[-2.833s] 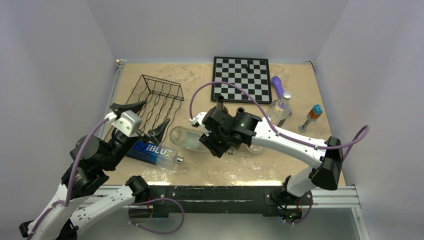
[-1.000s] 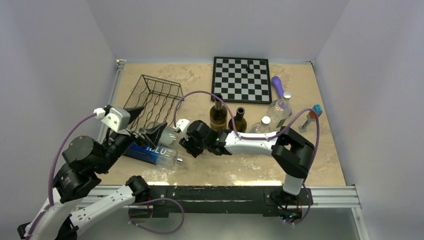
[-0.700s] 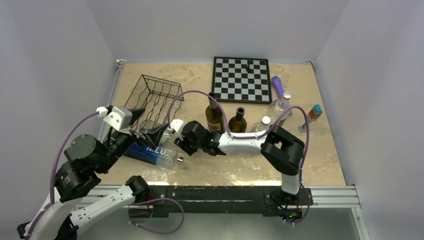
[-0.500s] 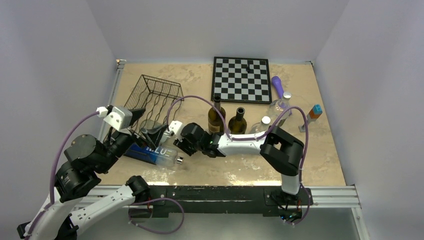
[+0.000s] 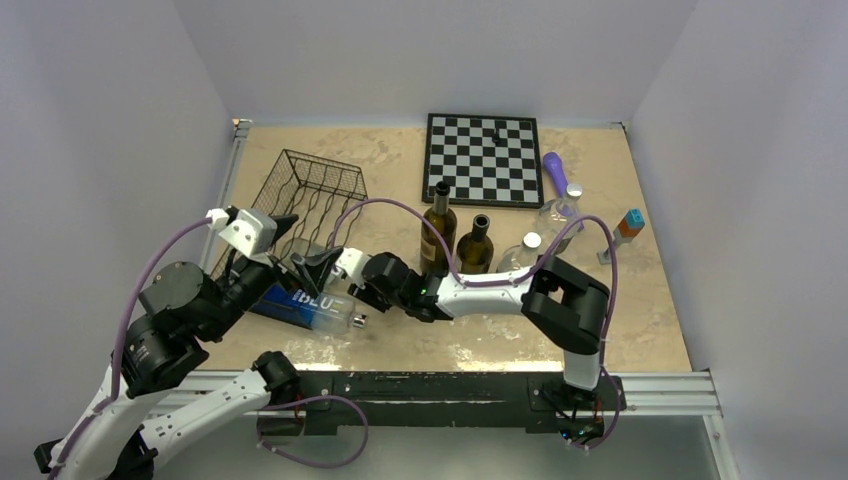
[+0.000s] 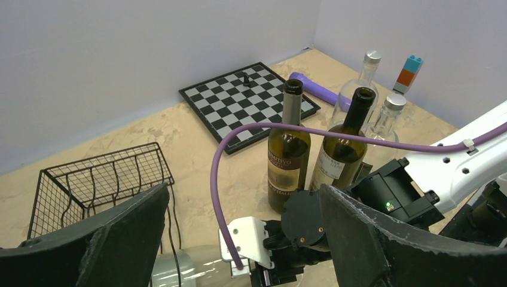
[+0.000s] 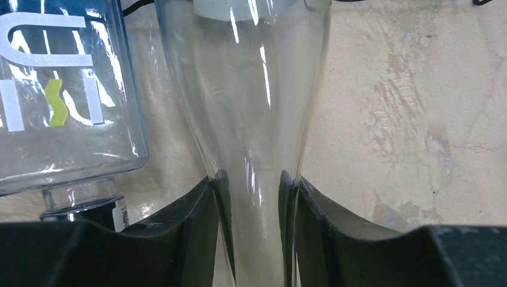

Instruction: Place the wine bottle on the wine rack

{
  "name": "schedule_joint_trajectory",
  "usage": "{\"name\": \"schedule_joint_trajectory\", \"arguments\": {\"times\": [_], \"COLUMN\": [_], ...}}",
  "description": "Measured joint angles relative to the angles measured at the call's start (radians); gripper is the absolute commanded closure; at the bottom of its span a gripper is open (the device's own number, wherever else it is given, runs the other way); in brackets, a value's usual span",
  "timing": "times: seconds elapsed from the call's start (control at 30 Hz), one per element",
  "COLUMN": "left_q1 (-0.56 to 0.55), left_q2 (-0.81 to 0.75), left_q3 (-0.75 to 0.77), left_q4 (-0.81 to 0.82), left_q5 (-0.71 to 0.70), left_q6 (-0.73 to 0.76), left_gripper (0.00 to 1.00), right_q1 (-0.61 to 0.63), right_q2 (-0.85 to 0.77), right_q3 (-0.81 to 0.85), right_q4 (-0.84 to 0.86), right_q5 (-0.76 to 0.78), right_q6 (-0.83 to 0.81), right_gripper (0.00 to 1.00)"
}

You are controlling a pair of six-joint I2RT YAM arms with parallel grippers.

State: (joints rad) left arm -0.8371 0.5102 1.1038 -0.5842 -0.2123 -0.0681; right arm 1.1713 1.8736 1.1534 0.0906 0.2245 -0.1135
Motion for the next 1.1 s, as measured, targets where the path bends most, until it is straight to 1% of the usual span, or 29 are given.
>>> {"name": "schedule_joint_trajectory", "arguments": {"times": [0.23, 0.43, 0.7, 1.1], "left_q1": [0.000, 0.000, 0.000, 0.000], "left_q2": [0.002, 0.000, -0.010, -0.019], "left_q3": [0.000, 0.000, 0.000, 0.000], "left_q4": [-0.002, -0.007, -0.025, -0.037], "left_q5": [0.001, 0.000, 0.000, 0.000], "left_q6": [0.001, 0.002, 0.002, 0.002], "left_gripper": [0.01, 0.01, 0.01, 0.01], "right_q1": [0.002, 0.025, 0.055, 0.055], "right_q2": [0.020, 0.070, 0.146, 0.234], "right_q3": [0.000, 0.014, 0.106, 0.222], "right_q4": [0.039, 0.098, 0.109, 0.089], "right_q5": [0.008, 0.050, 0.099, 0.129], "right_q6": [-0.040, -0.053, -0.071, -0.101], "right_gripper": [1.00, 1.00, 1.00, 1.00]}}
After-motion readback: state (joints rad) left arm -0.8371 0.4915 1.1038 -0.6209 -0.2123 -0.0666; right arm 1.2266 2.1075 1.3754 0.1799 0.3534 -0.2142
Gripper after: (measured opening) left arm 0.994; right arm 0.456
